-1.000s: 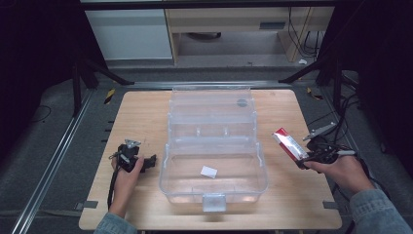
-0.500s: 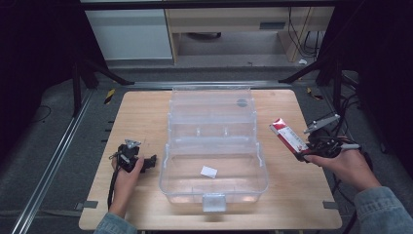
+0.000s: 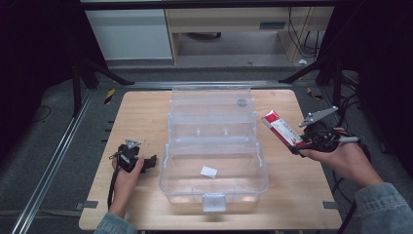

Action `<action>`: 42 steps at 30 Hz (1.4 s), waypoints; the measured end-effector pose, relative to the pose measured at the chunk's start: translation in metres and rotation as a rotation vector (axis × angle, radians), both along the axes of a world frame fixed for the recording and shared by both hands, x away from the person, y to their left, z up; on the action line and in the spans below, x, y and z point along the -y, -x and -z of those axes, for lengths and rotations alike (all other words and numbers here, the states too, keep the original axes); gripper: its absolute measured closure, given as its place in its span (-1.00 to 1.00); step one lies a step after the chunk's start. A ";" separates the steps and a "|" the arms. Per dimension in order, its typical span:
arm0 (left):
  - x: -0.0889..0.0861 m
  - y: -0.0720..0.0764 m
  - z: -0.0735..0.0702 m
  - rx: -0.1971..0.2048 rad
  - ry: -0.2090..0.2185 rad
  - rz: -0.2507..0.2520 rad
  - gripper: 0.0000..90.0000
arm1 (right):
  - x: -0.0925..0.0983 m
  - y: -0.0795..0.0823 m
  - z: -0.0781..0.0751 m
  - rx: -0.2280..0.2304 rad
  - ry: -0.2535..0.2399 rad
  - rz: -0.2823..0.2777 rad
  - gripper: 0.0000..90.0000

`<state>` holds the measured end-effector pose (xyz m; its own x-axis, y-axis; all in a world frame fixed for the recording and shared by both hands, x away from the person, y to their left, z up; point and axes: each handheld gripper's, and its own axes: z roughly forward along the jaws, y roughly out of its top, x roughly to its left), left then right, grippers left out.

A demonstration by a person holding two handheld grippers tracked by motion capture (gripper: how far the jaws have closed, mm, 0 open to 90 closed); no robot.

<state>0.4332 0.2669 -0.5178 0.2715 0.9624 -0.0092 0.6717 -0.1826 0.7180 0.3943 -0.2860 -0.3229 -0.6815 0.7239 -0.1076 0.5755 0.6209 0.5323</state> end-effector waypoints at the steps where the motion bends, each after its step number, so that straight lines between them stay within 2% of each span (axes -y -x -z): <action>1: 0.000 0.000 0.000 0.000 0.000 0.001 -1.00 | -0.002 0.000 -0.002 0.002 0.001 -0.007 0.14; 6: 0.000 0.000 0.000 0.000 0.000 0.002 -1.00 | -0.013 0.001 -0.009 0.013 -0.005 -0.036 0.14; 11: 0.000 0.000 0.000 0.000 -0.001 0.003 -1.00 | -0.032 0.002 -0.020 0.032 -0.002 -0.084 0.14; 22: 0.001 0.001 0.000 0.002 0.000 0.005 -1.00 | -0.067 0.002 -0.029 0.048 0.000 -0.162 0.14; 36: 0.001 0.002 0.000 0.003 -0.003 0.011 -1.00 | -0.108 0.003 -0.030 0.039 0.013 -0.247 0.14; 42: 0.002 0.003 0.000 0.003 -0.001 0.012 -1.00 | -0.123 0.004 -0.028 0.027 0.035 -0.280 0.14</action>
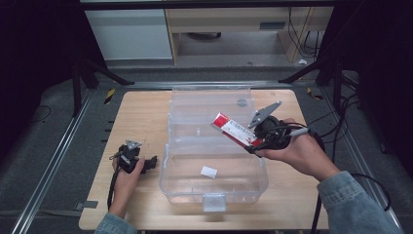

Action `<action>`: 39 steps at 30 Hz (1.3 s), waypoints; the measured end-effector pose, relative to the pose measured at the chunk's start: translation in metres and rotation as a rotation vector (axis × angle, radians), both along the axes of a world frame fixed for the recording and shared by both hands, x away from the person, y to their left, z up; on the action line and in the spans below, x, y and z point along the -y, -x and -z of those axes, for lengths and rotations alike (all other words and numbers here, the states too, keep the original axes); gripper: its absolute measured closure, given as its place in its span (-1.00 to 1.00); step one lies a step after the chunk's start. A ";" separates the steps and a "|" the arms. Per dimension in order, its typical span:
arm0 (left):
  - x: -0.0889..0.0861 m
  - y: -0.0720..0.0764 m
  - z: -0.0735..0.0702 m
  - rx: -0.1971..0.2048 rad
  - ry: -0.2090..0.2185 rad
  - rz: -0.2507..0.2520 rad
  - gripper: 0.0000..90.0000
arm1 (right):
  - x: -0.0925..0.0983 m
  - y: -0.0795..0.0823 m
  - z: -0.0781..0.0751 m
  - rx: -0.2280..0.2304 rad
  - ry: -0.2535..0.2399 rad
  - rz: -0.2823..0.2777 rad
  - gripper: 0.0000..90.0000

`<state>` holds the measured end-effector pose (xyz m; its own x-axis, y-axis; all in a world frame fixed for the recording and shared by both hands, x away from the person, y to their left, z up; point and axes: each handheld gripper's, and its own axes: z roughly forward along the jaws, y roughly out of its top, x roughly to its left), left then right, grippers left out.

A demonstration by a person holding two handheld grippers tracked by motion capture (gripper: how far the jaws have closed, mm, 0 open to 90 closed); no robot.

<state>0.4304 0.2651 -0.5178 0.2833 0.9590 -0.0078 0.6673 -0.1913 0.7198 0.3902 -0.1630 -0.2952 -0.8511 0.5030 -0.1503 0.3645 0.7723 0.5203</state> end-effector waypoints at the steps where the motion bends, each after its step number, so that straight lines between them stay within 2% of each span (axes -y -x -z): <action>1: 0.000 0.000 0.000 0.000 0.000 0.001 -1.00 | -0.007 0.000 0.000 -0.004 -0.001 -0.021 0.14; 8: 0.000 0.000 0.000 -0.001 0.001 0.006 -1.00 | -0.024 -0.001 0.000 -0.008 0.014 -0.065 0.14; 9: 0.000 0.000 0.000 -0.001 0.001 0.007 -1.00 | -0.031 -0.003 0.004 -0.021 0.021 -0.089 0.14; 10: 0.000 -0.001 0.000 -0.001 0.001 0.007 -1.00 | -0.033 -0.003 0.005 -0.029 0.022 -0.089 0.14; 16: 0.000 -0.001 0.000 -0.001 0.002 0.007 -1.00 | -0.046 -0.004 0.009 -0.033 0.025 -0.127 0.14; 31: 0.000 0.000 0.000 -0.002 0.000 0.012 -1.00 | -0.067 0.001 0.012 -0.049 0.062 -0.174 0.14; 39: 0.000 0.000 0.000 -0.002 0.001 0.013 -1.00 | -0.082 -0.002 0.019 -0.069 0.088 -0.209 0.14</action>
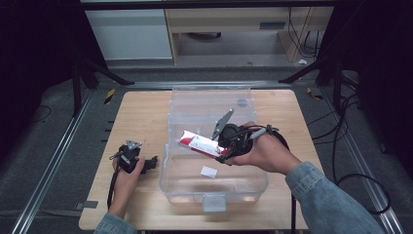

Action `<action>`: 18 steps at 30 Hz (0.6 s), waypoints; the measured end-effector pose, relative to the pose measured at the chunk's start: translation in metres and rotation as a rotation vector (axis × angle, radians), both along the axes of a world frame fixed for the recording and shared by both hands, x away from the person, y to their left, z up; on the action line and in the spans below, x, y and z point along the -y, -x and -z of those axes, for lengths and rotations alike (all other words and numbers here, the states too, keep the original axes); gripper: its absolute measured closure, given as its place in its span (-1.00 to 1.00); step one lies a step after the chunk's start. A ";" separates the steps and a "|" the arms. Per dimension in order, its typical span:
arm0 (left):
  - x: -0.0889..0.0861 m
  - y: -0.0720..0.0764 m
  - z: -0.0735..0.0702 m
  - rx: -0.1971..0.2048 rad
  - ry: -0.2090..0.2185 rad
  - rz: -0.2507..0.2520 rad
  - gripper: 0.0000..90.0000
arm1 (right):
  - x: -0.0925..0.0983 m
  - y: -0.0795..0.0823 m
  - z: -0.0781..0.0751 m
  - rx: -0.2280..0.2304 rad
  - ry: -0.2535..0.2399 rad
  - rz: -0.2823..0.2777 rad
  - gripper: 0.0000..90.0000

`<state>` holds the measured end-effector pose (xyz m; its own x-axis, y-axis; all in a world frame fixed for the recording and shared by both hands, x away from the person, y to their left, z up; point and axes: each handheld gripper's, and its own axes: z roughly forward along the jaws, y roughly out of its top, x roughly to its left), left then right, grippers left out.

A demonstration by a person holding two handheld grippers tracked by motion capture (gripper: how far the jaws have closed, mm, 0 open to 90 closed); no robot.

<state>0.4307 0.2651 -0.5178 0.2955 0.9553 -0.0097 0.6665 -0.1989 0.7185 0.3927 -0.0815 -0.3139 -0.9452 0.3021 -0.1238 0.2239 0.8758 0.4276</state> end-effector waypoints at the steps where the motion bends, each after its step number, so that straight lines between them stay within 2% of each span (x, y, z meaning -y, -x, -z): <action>1: 0.000 0.000 0.000 0.000 0.000 0.000 -1.00 | 0.000 0.000 0.000 0.000 0.000 0.000 0.14; 9: 0.000 0.000 0.000 0.000 0.001 0.004 -1.00 | -0.016 -0.001 0.011 -0.010 0.012 -0.049 0.14; 18: 0.000 -0.002 0.000 0.000 0.000 0.012 -1.00 | -0.023 0.000 0.025 -0.027 0.038 -0.090 0.14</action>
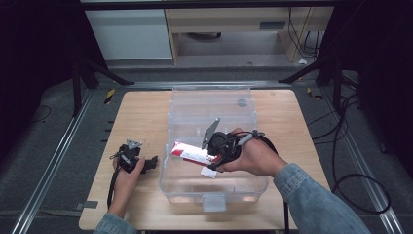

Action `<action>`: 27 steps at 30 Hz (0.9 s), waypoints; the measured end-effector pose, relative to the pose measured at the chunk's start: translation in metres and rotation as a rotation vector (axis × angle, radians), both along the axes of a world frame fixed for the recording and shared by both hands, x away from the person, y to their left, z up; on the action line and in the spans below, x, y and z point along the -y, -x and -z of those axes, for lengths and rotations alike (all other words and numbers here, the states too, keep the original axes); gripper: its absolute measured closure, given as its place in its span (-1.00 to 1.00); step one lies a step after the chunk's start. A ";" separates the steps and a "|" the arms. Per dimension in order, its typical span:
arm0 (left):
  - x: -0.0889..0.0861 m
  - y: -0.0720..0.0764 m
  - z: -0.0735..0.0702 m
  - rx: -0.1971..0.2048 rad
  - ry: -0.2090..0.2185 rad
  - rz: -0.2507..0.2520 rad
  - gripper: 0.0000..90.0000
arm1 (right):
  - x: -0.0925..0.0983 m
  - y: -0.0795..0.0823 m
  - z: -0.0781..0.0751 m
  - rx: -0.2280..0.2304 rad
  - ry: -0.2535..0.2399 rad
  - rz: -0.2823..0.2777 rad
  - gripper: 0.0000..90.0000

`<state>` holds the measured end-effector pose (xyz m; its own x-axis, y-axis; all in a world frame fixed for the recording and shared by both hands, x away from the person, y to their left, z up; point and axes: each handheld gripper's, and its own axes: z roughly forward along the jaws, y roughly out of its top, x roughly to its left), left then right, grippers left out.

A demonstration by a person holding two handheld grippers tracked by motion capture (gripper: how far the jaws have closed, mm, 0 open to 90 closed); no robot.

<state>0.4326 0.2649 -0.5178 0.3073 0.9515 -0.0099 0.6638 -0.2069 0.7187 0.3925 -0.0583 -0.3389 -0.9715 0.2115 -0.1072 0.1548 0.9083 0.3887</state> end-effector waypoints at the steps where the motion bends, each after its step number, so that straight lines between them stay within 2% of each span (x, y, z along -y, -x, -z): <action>1: 0.000 0.000 0.000 0.000 -0.001 -0.001 -1.00 | -0.002 0.000 0.003 -0.003 0.006 -0.005 0.14; 27: 0.000 -0.001 0.000 0.001 0.000 0.002 -1.00 | -0.027 0.000 0.039 -0.045 0.064 -0.118 0.14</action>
